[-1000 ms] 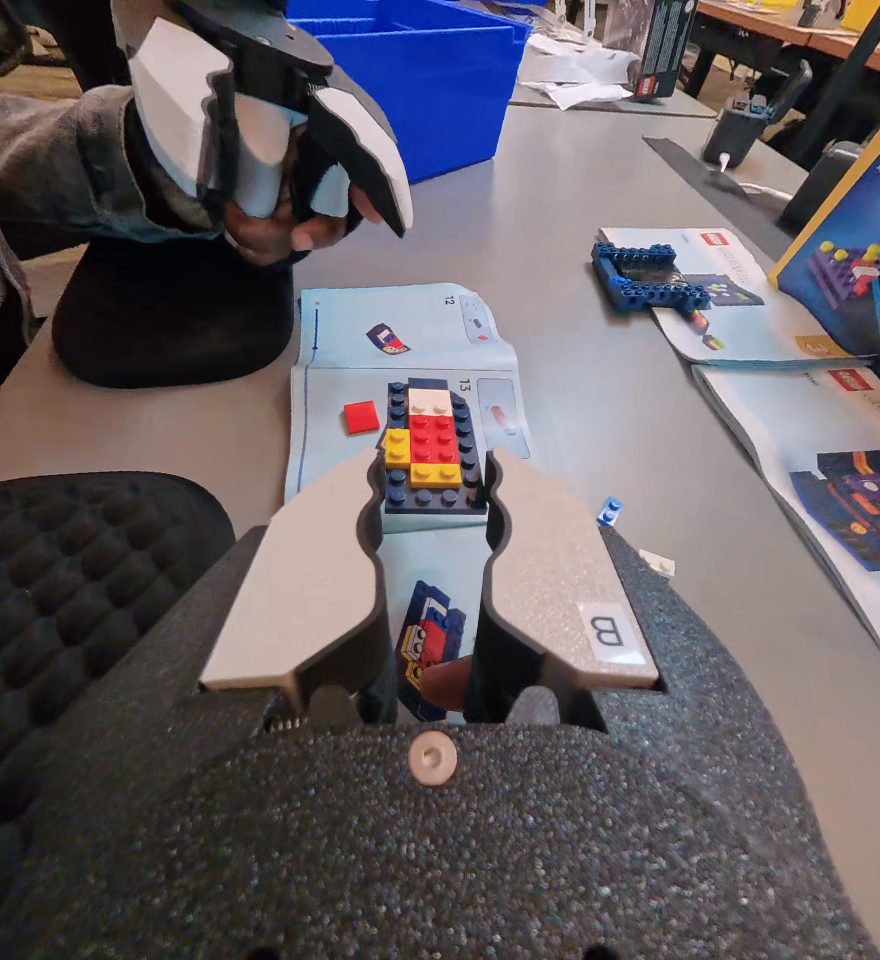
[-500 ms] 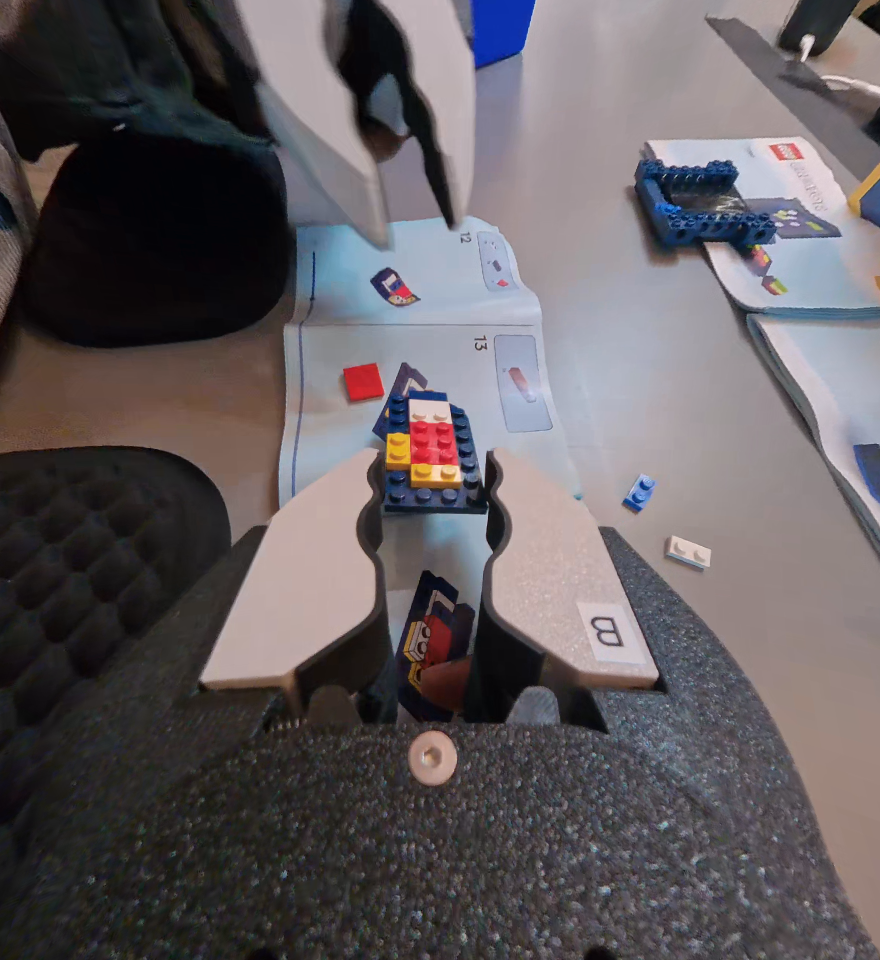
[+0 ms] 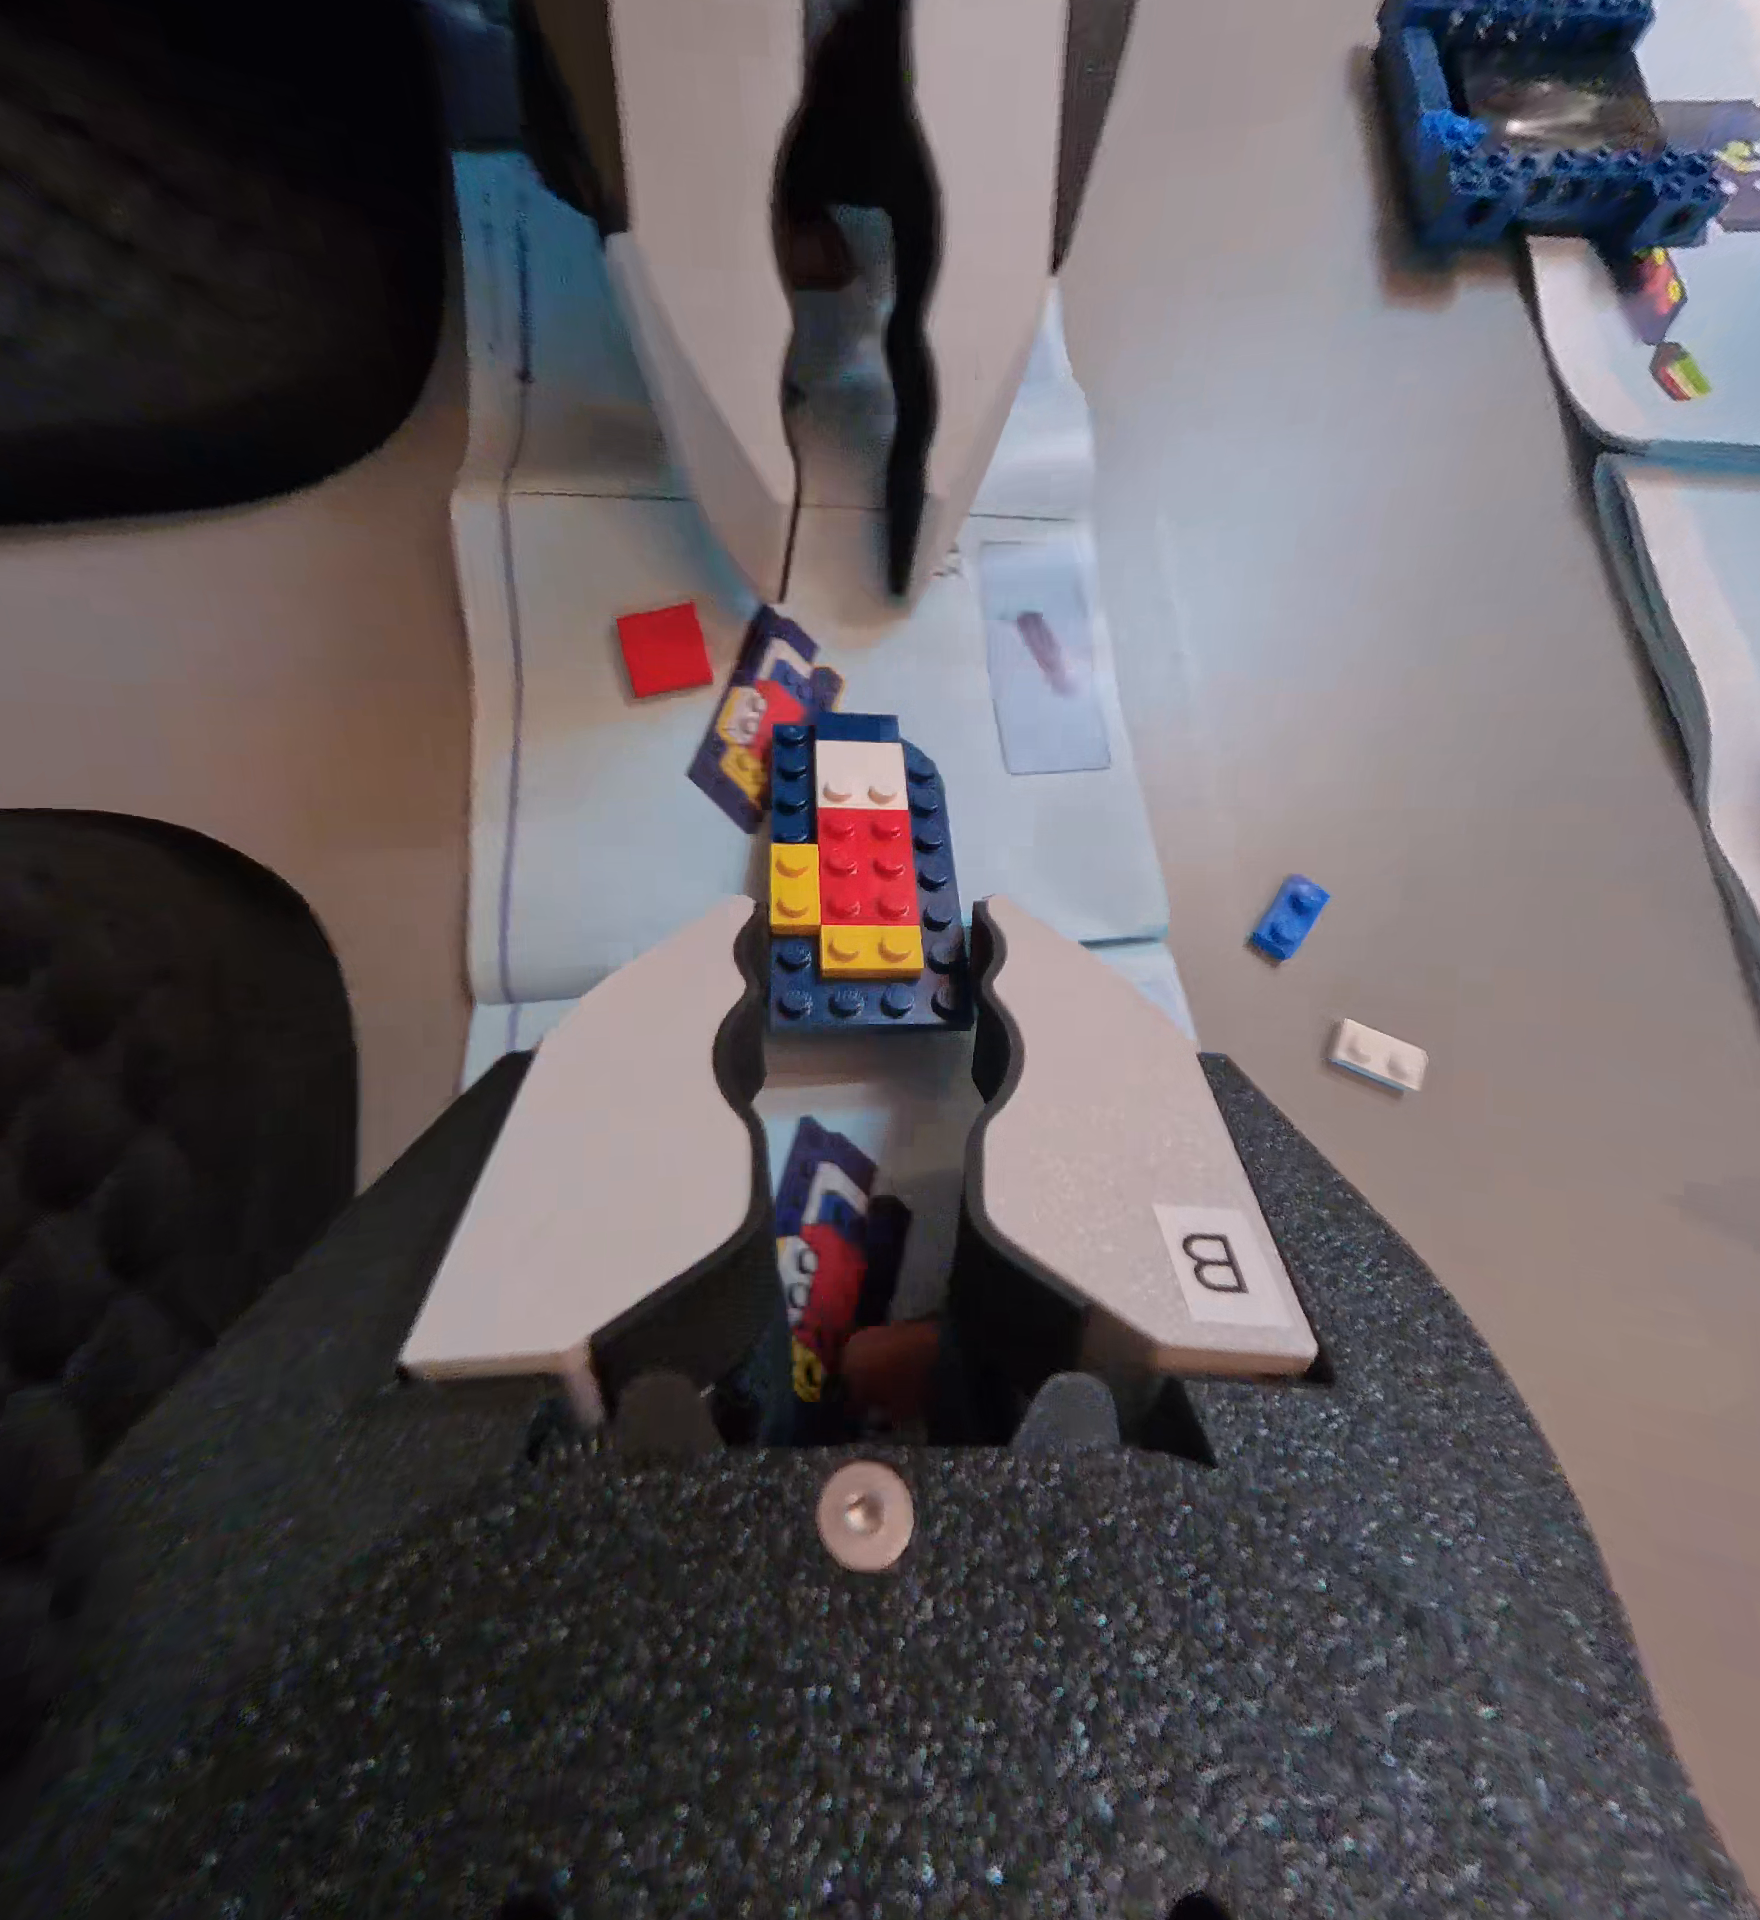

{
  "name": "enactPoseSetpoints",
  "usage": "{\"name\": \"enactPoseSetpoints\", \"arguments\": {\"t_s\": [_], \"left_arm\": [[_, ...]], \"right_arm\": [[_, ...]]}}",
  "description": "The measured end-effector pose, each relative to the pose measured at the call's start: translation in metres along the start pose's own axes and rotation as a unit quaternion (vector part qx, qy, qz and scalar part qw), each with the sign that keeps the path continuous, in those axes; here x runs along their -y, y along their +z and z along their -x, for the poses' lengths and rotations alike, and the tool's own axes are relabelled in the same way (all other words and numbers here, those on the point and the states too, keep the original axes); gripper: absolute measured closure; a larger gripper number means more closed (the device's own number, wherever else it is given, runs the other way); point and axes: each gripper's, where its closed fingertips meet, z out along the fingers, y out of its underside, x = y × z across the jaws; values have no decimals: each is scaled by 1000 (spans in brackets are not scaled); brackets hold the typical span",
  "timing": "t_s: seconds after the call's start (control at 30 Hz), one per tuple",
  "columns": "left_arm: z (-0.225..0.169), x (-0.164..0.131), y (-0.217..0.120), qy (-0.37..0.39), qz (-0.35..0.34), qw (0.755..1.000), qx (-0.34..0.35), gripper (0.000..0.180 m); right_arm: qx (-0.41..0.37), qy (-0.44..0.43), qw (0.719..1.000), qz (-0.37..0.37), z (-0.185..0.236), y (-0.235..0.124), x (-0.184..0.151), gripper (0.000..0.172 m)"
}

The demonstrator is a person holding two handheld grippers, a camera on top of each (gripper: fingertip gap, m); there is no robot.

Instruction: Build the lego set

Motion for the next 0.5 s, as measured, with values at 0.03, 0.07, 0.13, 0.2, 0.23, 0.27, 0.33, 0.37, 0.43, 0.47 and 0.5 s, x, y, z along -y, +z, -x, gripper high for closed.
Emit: {"name": "enactPoseSetpoints", "arguments": {"t_s": [0.03,0.07,0.13,0.2,0.23,0.27,0.33,0.37,0.43,0.47,0.5], "left_arm": [[0,-1,0,2,-3,1000,-1,157],[-1,-2,-1,1,-4,1000,-4,158],[-1,-2,-2,-4,-7,1000,-9,159],[-1,-3,-2,-6,-8,1000,-12,159],[-1,-3,-3,-7,-9,1000,-12,159],[0,-3,-4,-8,-11,1000,-10,159],[4,-4,-7,-10,-11,1000,-2,160],[6,-6,-8,-12,-8,1000,2,161],[9,-8,-10,-14,-4,1000,9,164],[9,-9,-10,-11,-2,1000,12,165],[10,-9,-10,-8,-2,1000,16,165]], "right_arm": [[-10,0,1000,4,-6,-1,1,135],[-20,4,1000,4,-13,-1,2,135],[-30,17,999,7,-23,3,3,135],[-25,22,999,6,-24,11,5,135],[-23,19,1000,-6,-22,14,6,135],[-23,16,999,-19,-22,15,7,135],[-19,22,999,-24,-22,13,7,135],[-18,24,999,-22,-22,13,6,135],[-24,16,999,-21,-22,13,5,135],[-28,11,999,-21,-22,13,5,135],[-28,10,999,-21,-22,13,6,135]]}}
